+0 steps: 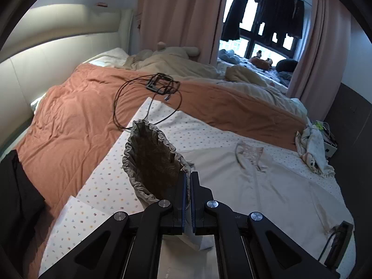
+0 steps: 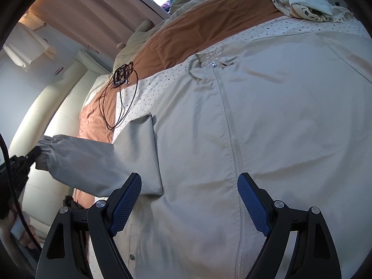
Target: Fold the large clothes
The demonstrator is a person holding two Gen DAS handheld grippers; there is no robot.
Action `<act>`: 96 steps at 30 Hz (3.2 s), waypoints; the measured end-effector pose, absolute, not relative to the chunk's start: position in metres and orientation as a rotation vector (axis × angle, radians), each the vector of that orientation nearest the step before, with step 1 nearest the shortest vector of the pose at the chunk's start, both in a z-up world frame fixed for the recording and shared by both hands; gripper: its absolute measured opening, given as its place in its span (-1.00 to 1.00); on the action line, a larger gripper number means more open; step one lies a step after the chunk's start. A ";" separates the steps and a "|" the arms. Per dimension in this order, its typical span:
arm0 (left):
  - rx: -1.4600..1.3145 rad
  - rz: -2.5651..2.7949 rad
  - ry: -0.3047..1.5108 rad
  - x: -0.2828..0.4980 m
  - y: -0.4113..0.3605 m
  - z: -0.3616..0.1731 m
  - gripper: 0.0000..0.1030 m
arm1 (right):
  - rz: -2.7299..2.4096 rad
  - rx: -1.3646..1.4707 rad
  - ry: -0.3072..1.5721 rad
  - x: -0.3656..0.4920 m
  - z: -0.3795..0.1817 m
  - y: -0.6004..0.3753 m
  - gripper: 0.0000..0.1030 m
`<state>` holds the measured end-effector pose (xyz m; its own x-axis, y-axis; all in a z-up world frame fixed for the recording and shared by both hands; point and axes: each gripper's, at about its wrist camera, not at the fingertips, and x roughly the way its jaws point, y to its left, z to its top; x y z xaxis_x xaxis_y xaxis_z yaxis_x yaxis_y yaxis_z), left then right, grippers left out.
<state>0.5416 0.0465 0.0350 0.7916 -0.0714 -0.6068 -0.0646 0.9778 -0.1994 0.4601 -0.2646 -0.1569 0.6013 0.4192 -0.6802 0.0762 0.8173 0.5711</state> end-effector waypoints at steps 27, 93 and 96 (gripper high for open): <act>-0.165 -0.362 0.686 0.573 -0.124 -0.006 0.88 | 0.085 0.748 0.897 0.463 -0.175 -0.351 0.67; -0.308 0.098 0.915 0.539 0.036 -0.099 0.56 | -0.064 0.945 0.802 0.439 -0.186 -0.442 0.38; -0.296 0.044 0.880 0.533 0.003 -0.080 0.56 | -0.099 0.936 0.764 0.419 -0.174 -0.469 0.38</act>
<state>0.5331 0.0035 -0.0798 0.6387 -0.0833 -0.7649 -0.1590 0.9584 -0.2372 0.4189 -0.4687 -0.1737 0.7375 0.2392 -0.6315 0.3926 0.6090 0.6892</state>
